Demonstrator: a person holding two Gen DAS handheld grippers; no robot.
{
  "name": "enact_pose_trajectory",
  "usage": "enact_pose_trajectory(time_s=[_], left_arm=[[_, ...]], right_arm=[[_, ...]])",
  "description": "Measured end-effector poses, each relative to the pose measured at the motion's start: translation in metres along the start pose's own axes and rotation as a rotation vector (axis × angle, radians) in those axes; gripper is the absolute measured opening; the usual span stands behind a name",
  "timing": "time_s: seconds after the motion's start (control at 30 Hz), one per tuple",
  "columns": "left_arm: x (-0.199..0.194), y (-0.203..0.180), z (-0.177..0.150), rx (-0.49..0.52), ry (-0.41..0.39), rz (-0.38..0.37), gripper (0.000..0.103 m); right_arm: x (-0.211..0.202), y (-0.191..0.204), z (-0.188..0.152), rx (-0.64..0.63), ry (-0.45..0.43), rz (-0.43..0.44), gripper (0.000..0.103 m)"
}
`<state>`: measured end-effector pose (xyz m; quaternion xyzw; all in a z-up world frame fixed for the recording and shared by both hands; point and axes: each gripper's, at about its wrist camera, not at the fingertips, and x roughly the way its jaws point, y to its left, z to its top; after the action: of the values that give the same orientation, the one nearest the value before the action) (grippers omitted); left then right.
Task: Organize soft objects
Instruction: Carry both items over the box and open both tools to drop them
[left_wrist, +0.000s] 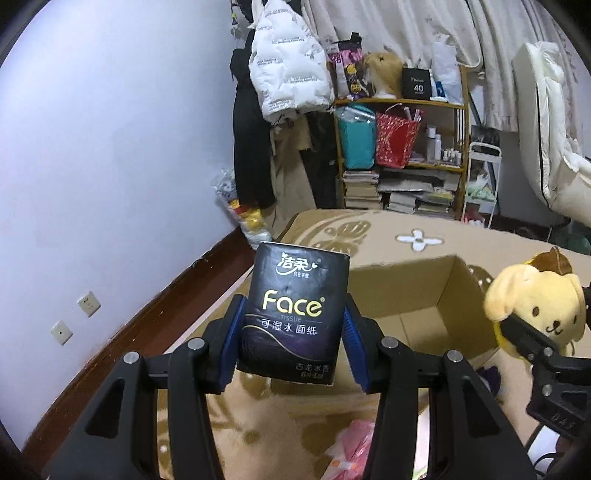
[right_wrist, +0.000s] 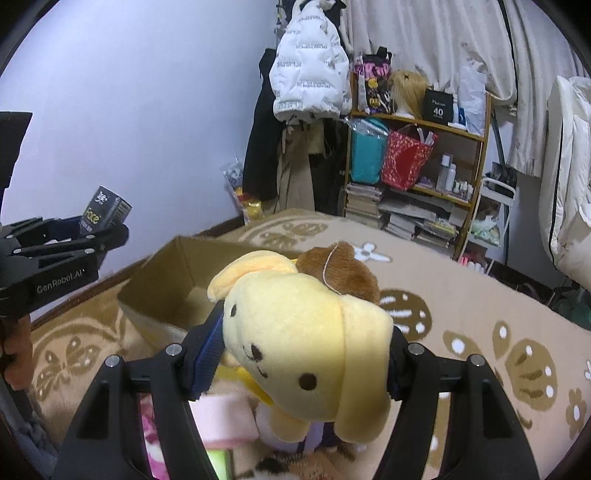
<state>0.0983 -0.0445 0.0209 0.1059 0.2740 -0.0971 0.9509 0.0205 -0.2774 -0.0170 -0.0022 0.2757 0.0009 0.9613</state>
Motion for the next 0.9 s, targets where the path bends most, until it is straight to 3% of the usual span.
enact_pose_trajectory(time_s=[0.4, 0.67, 0.9], left_arm=[[0.028, -0.012, 0.009, -0.032, 0.016, -0.065, 0.048], [0.055, -0.013, -0.004, -0.075, 0.133, -0.087, 0.048], [0.066, -0.011, -0.013, -0.081, 0.18, -0.063, 0.049]], right_arm=[[0.027, 0.004, 0.009, -0.024, -0.01, 0.001, 0.074], [0.043, 0.0, 0.008, -0.006, 0.015, 0.029, 0.076], [0.053, -0.007, 0.001, 0.011, 0.052, 0.021, 0.078]])
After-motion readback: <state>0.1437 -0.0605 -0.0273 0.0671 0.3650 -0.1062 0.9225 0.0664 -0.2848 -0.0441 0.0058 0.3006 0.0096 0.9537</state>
